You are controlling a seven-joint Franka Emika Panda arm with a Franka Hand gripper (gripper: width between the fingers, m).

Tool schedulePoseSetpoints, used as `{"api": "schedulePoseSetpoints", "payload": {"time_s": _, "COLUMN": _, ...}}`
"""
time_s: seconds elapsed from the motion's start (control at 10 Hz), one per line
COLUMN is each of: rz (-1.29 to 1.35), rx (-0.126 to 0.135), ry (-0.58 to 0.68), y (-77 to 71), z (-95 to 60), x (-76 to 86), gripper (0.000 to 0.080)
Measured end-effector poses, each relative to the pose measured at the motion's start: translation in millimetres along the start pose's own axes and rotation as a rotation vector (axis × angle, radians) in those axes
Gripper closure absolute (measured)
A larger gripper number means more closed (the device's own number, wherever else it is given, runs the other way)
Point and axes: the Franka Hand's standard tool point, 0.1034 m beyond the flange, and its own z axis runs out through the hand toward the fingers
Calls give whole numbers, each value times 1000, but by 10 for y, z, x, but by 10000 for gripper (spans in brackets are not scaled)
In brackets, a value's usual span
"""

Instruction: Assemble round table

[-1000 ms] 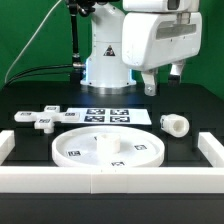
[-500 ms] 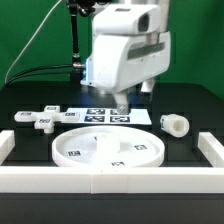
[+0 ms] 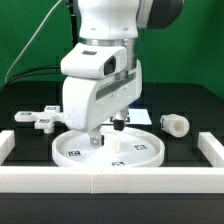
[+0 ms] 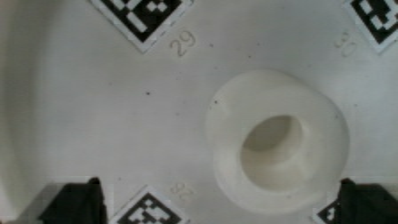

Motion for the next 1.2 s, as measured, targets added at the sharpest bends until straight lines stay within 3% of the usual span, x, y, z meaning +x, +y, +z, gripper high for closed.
{"api": "schedulePoseSetpoints", "payload": {"time_s": 0.7, "rz": 38, "rx": -1, "ry": -1, "y": -90, "z": -31, "x": -41, "gripper": 150}}
{"api": "schedulePoseSetpoints", "payload": {"time_s": 1.2, "rz": 33, "rx": 24, "ry": -10, "y": -206, "z": 127, "x": -90, "gripper": 150}}
